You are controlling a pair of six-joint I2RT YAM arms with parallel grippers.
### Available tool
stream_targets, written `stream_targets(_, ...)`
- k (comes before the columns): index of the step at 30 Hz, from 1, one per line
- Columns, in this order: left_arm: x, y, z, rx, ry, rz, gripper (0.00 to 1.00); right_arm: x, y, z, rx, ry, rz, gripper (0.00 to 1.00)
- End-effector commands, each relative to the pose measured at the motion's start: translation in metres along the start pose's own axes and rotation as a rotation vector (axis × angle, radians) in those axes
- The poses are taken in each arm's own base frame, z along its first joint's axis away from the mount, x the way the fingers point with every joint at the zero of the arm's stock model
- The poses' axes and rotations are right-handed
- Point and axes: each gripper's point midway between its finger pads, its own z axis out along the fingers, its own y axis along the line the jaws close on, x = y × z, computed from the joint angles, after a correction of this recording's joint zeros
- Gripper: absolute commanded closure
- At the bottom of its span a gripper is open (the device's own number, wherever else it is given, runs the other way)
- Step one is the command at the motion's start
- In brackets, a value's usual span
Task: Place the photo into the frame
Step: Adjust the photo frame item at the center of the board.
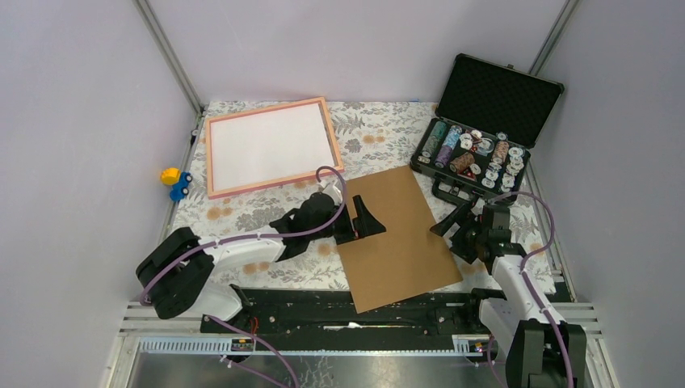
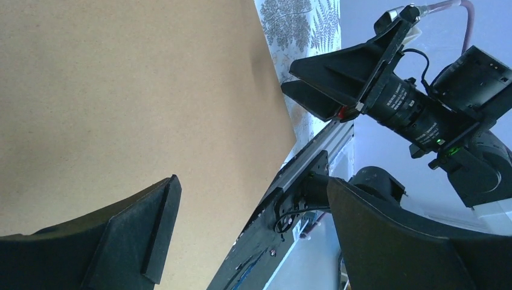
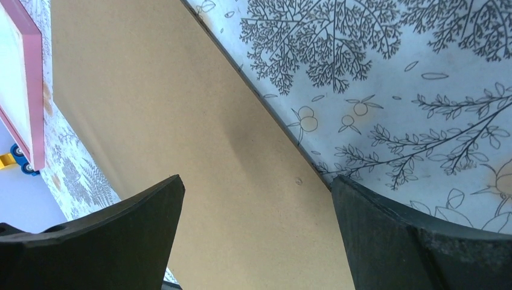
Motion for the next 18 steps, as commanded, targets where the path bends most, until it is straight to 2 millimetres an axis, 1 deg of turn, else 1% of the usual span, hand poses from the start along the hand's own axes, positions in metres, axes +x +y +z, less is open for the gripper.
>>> stream_targets(1, 0.003, 0.002, -0.009, 0.047, 0.051, 0.017, 0.01, 0.001, 0.014, -0.011, -0.026, 0.04, -0.012, 0.0)
stream_targets(3, 0.003, 0.008, -0.013, 0.037, 0.053, 0.011, 0.01, -0.004, 0.015, -0.013, -0.014, 0.029, -0.033, 0.0)
stream_targets(6, 0.0, 0.005, -0.017, 0.05, 0.038, 0.017, 0.01, -0.008, 0.015, -0.015, -0.003, 0.019, -0.046, 0.0)
stream_targets(8, -0.008, 0.008, -0.022, 0.013, 0.011, 0.042, 0.01, -0.008, 0.014, -0.013, -0.002, 0.024, -0.05, 0.0)
stream_targets(10, -0.012, 0.015, -0.026, -0.035, -0.008, 0.066, 0.01, -0.006, 0.014, -0.01, 0.002, 0.048, -0.049, 0.0)
stream_targets(12, -0.013, 0.03, -0.031, -0.092, -0.016, 0.059, 0.01, -0.005, 0.011, -0.006, 0.023, 0.081, -0.048, 0.0)
stream_targets(15, -0.015, 0.052, -0.038, -0.153, -0.037, 0.017, 0.01, -0.01, 0.006, 0.0, 0.079, 0.108, -0.06, 0.0)
stream_targets(18, -0.017, 0.077, -0.044, -0.23, -0.07, -0.022, 0.01, -0.012, 0.007, 0.009, 0.077, 0.131, -0.076, 0.0)
